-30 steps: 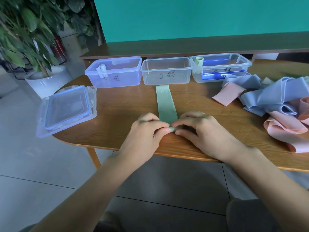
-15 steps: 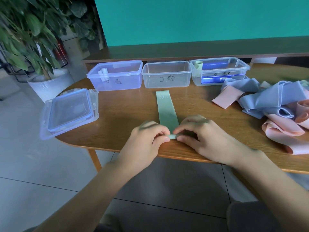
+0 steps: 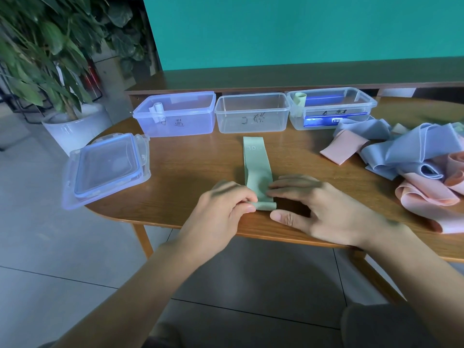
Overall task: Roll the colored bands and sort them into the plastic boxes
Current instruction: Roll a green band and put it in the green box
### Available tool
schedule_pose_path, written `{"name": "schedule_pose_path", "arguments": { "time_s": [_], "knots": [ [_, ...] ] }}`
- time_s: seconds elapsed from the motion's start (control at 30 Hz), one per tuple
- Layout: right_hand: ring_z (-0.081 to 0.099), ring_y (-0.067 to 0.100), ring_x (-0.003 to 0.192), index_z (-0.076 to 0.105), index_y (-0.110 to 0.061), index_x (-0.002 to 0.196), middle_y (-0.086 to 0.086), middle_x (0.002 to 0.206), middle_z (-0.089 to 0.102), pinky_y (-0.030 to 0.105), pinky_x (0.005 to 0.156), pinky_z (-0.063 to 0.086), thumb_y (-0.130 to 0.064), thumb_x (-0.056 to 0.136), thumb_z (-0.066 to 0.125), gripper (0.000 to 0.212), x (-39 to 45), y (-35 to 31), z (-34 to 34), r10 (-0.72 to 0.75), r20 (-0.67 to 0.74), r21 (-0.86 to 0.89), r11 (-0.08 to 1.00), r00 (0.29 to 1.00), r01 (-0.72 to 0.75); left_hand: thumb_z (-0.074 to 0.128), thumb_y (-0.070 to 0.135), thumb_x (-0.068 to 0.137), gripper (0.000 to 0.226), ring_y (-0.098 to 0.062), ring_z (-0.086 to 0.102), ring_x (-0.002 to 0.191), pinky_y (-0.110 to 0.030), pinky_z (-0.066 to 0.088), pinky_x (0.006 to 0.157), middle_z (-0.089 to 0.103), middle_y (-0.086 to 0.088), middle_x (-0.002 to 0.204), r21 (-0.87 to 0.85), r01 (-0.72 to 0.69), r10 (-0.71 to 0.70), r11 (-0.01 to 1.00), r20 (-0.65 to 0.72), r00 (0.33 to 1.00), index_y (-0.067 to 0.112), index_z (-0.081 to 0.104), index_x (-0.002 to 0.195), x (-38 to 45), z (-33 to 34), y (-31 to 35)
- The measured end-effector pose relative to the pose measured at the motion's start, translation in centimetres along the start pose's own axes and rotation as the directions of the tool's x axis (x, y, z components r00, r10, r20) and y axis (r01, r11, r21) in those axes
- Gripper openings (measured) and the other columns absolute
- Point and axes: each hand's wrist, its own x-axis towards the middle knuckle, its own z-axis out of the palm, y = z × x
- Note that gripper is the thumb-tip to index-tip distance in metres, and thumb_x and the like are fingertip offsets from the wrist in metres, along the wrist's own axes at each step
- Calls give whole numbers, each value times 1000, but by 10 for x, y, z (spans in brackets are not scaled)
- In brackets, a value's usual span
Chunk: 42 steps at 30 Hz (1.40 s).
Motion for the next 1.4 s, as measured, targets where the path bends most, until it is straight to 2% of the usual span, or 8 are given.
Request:
{"name": "schedule_pose_path", "arguments": {
  "time_s": [0.1,0.27,0.4,0.47,0.67,0.77,1.1,1.4],
  "knots": [
    [32,-3,144,56,-31,142,-17,148,51,16,118,19,-74,94,33,69,1,1,-1,4,26,-12,1000,1000,-4,65,20,95,11,-6,59,93,-24,48,80,66,9,97,-3,5,-5,1000,11,1000,19,74,102,-1,0,-2],
    [39,-4,138,61,-33,136,-17,144,54,15,115,25,-74,94,30,66,5,2,-2,19,24,-1,1000,1000,-19,66,19,95,12,-5,58,92,-17,44,81,66,9,97,3,3,-3,1000,11,1000,20,75,102,-2,0,-2],
    [52,5,127,69,-24,124,-7,132,63,23,110,39,-60,101,39,52,19,3,2,-2,-109,54,999,994,8,68,16,94,10,-5,58,91,-17,44,80,66,9,95,-5,18,-18,1000,4,1000,20,76,100,-1,1,-1],
    [50,7,130,65,-23,131,-6,137,60,25,112,37,-55,102,42,49,36,10,5,39,-133,120,992,990,-23,68,15,94,10,-5,58,90,-18,44,80,67,8,94,-13,26,-26,1000,-4,1000,20,76,99,-1,2,-2],
    [23,9,151,41,-43,151,-16,162,30,45,124,20,-73,92,27,68,83,51,5,206,101,21,978,973,-209,63,19,98,14,-8,58,92,-21,45,79,67,7,97,17,34,-34,999,19,999,19,76,102,1,2,1],
    [24,6,150,42,-48,148,-20,160,32,40,125,18,-76,91,28,65,89,62,2,203,121,19,978,972,-207,60,20,99,16,-5,55,97,-19,45,81,64,8,101,30,36,-37,999,35,999,19,76,104,2,2,1],
    [46,14,139,57,-37,138,-13,153,47,35,116,36,-68,94,43,55,95,72,4,189,33,38,981,981,-191,67,41,92,27,5,49,104,-3,39,85,55,19,107,-4,80,-79,997,86,993,24,76,110,6,-1,-2],
    [48,12,135,62,-34,134,-15,148,53,31,113,37,-75,82,53,67,96,70,2,219,7,123,968,976,-218,69,33,93,20,0,55,100,-15,46,84,58,16,104,-25,77,-75,997,71,995,23,78,107,6,0,-3]
  ]
}}
